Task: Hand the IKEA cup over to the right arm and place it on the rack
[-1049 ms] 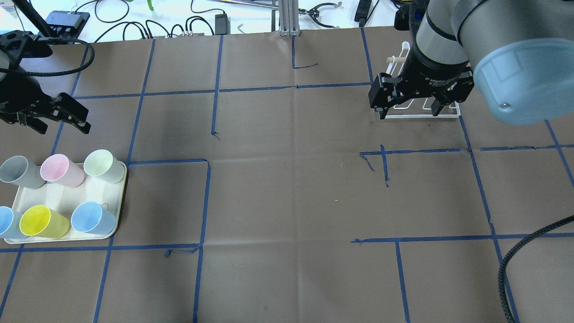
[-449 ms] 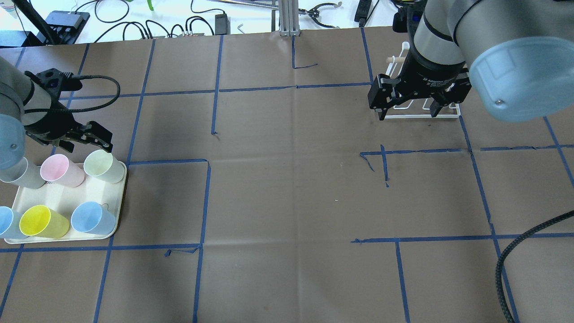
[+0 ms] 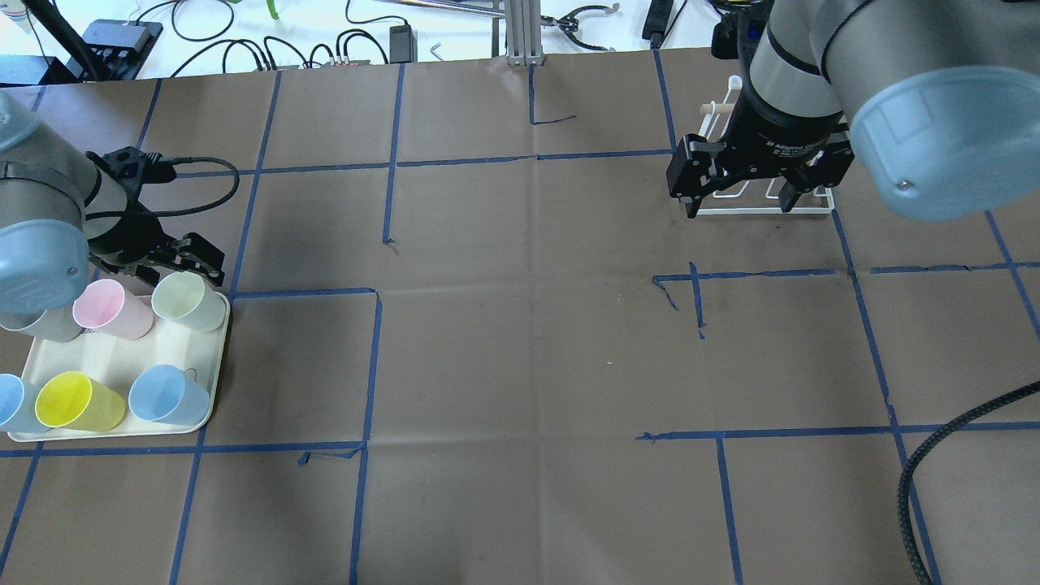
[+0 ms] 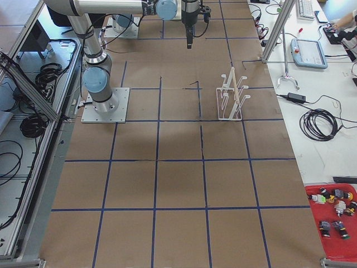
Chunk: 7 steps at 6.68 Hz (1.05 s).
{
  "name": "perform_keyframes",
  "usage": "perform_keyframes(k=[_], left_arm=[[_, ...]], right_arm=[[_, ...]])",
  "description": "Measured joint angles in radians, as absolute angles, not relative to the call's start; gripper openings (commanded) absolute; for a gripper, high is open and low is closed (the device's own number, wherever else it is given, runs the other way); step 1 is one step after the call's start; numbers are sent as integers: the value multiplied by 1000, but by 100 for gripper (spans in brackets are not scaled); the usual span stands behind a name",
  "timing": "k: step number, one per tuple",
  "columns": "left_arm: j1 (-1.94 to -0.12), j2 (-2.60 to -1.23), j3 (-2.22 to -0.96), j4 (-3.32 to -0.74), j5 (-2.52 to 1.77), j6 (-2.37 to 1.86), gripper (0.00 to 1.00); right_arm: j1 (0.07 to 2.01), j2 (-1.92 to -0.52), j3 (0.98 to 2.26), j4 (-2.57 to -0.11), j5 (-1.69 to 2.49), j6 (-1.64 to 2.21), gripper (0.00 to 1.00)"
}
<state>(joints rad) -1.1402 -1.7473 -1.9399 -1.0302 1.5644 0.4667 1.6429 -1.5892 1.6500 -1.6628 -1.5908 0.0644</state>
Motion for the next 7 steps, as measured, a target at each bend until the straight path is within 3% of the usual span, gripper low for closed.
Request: perform_keyframes(k=[4,5,6,7], left_arm=[[-1079,-1801,-1977,-981,1566,470,99],[-1079,-1803,-1977,-977,1566,469,78],[-1081,-1806,-1976,-974,1565,467,37],[-1083,-1808,-1974,-973,1564,466,12]], right_arm=[[1643,-1566,1665,-1793,-1585,72,100],[1644,-1559,1675,-1866,-1577,73,100],[1644,-1557,1698,-1959,-1537,74,100],[1643,-1556,1746,-2087,-1464,75,100]])
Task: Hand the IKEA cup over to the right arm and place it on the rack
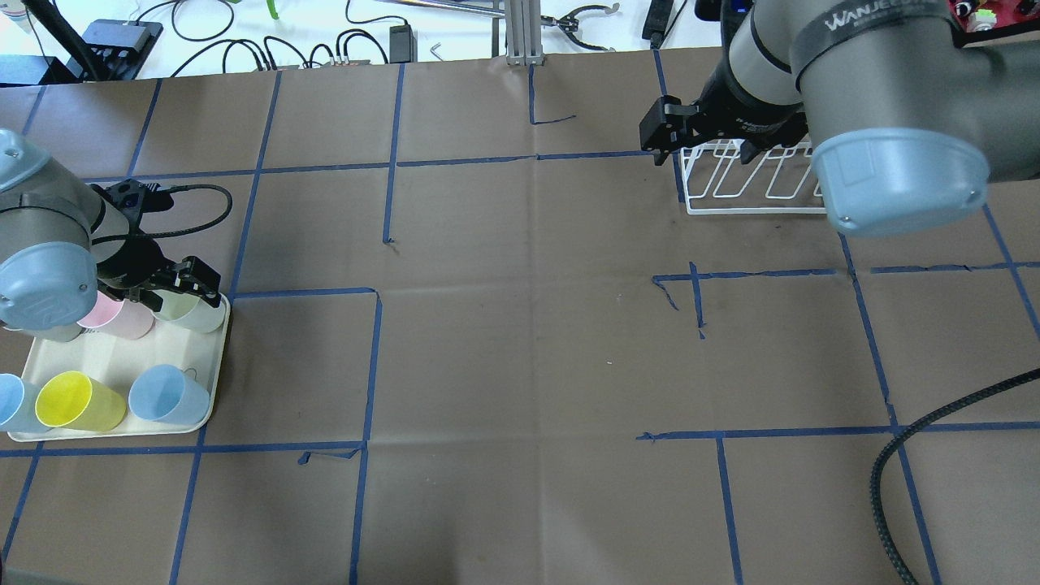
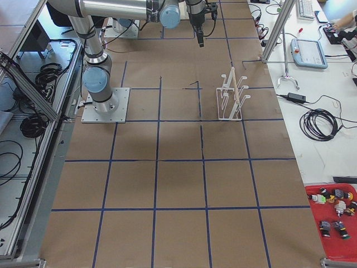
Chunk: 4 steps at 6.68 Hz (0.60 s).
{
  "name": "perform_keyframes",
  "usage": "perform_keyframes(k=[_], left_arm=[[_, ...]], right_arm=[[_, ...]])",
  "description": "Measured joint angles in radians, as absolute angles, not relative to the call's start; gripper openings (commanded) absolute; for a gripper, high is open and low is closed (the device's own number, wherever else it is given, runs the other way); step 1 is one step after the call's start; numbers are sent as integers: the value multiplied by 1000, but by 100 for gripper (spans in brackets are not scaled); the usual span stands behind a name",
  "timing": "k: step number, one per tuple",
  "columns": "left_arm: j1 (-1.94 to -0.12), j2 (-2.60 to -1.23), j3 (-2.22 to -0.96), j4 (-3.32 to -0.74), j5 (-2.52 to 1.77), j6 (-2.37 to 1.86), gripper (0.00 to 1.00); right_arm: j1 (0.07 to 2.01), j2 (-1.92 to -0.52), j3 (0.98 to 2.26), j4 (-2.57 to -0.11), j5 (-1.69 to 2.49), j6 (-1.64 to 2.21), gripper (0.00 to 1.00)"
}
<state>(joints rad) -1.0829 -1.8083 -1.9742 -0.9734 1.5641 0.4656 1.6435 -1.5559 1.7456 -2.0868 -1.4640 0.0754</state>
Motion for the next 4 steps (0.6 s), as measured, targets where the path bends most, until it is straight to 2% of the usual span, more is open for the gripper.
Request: perform_keyframes(k=[1,4], left_arm=[[-1085,-1808,-1972,-974,1562,464,0],[-1089,-1798,-1965,-979,1545,466,0]], right_arm=[[1643,-1557,1813,-2238,-1379,77,100],[1640,-1557,1966,-2633,-1110,265,100]])
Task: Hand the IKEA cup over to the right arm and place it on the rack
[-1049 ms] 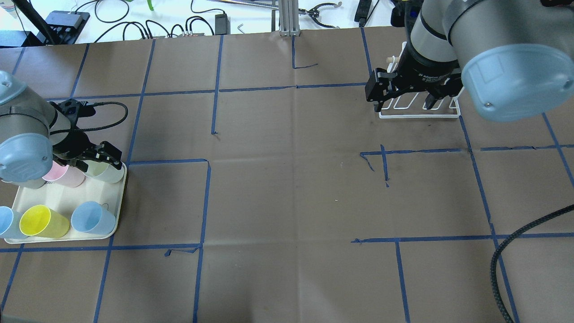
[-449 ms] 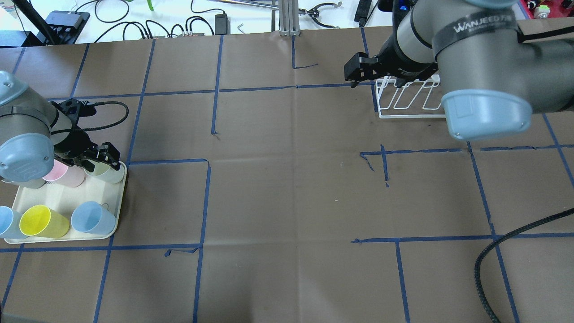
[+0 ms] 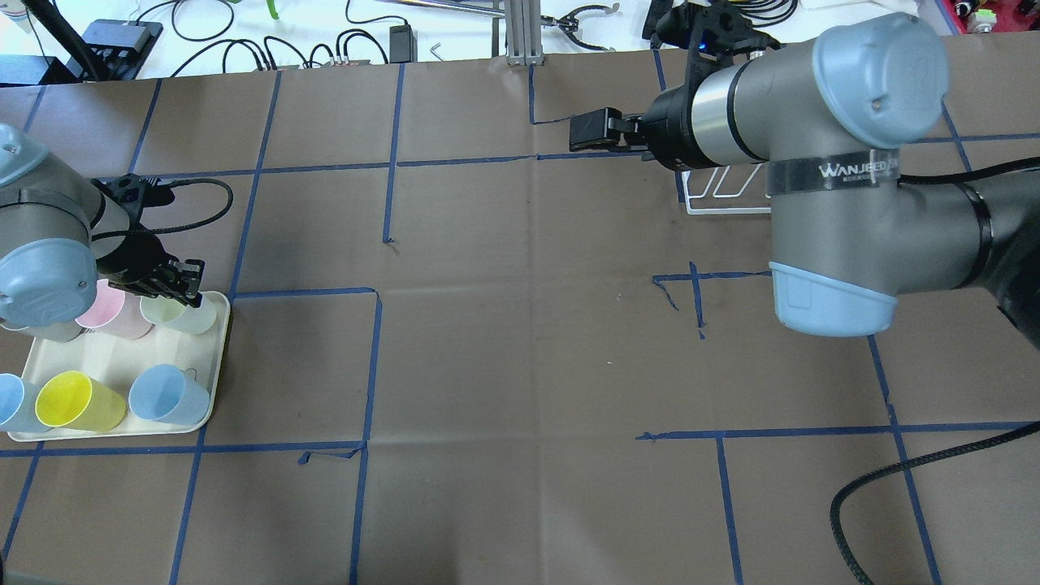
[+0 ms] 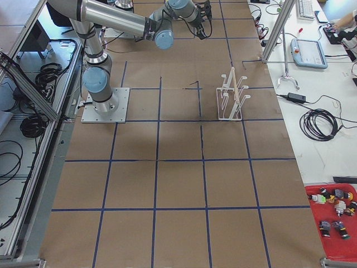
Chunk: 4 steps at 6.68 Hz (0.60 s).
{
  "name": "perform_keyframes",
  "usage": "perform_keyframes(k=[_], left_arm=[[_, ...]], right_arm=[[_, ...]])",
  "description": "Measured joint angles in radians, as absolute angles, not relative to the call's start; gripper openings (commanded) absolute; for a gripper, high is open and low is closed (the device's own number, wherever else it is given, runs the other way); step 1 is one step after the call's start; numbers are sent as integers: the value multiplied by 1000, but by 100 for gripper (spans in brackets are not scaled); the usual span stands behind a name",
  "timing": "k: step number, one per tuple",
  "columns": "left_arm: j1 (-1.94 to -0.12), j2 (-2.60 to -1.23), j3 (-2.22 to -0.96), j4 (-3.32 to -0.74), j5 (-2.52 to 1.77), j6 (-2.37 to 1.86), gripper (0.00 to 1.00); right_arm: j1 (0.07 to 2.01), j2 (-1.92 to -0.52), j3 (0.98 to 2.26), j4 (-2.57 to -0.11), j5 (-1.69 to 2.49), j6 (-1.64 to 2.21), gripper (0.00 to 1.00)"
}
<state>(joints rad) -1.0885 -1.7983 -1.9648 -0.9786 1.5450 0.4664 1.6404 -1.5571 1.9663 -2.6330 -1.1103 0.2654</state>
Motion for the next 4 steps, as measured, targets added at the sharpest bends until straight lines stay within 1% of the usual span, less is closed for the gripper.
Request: perform_keyframes(k=[2,3,4], left_arm=[[-1102,-1744,-1939,-1007,1523,468,0],[-1129,-1703,-1900,-1069,1517,461,0],[-1152,-1678,-1827,-1169,1518,453,0]], right_arm=[[1643,-1556,1982,-2765,-1040,527,99],[1645,-1555,1996,-2816,-1018,634,99],[1646,-1555,2037,-2909,-997,746,100]])
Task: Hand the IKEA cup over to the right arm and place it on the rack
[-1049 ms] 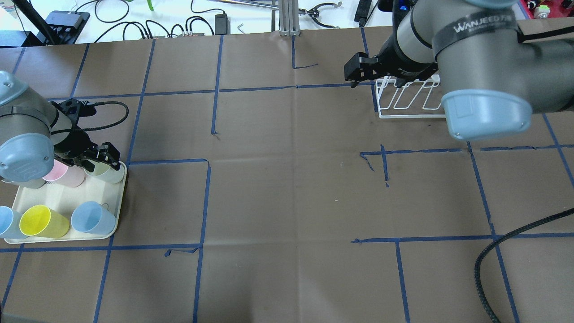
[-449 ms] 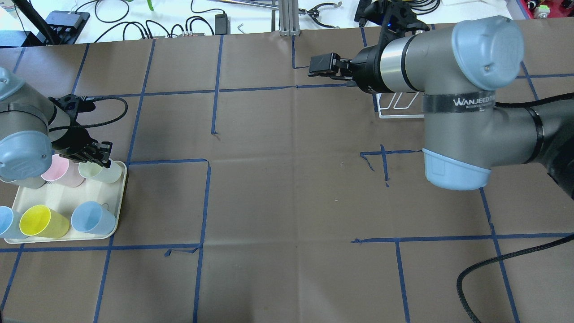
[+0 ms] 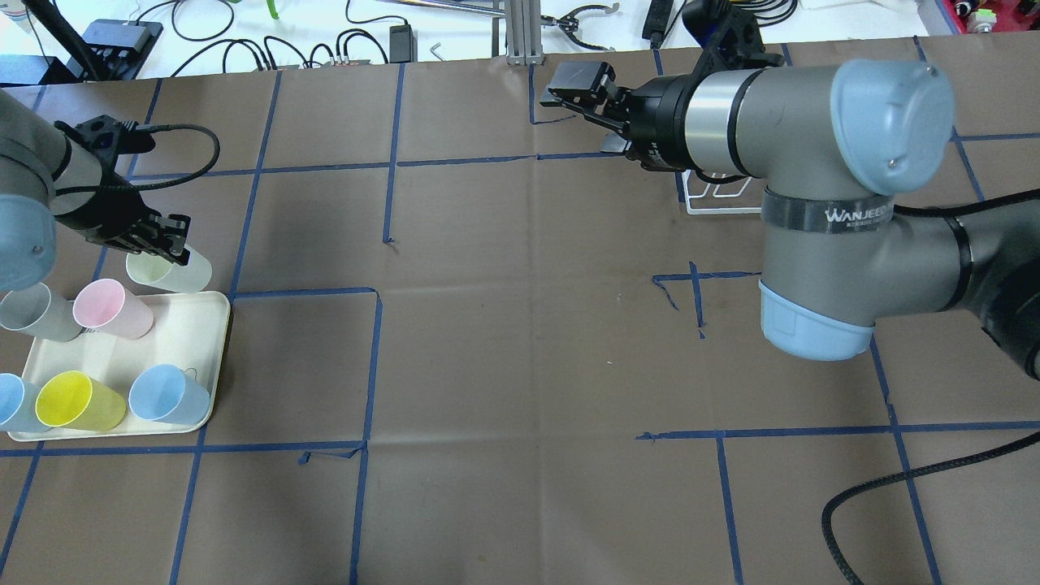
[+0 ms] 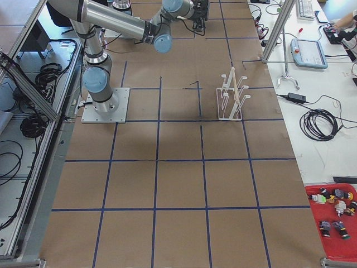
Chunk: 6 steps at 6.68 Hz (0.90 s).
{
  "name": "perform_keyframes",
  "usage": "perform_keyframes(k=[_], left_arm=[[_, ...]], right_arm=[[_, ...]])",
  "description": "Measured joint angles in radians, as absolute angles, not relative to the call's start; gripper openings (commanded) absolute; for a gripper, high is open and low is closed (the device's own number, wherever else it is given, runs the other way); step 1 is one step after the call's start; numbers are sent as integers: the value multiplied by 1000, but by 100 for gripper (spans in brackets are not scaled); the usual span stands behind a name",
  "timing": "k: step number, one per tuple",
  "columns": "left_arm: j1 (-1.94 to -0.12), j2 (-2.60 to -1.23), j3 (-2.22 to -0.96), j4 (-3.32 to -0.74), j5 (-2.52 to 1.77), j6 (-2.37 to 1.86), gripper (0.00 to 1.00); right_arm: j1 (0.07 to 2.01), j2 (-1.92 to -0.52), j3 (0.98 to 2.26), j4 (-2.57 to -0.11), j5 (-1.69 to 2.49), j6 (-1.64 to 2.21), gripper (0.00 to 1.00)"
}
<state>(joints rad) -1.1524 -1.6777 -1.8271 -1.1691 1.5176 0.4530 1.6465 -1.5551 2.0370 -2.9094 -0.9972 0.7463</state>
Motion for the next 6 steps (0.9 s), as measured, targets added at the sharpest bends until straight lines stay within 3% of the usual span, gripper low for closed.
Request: perform_keyframes(k=[3,6], left_arm=[[-1194,-1720,-1515,-1458,1519,447,0],[-1223,-1726,-1463,-1393,1353,480,0]], right_arm=[[1646,-1548,2195,-3322,-957,1099,100],[1645,-1507,2237,-3587,-963,1320,100]])
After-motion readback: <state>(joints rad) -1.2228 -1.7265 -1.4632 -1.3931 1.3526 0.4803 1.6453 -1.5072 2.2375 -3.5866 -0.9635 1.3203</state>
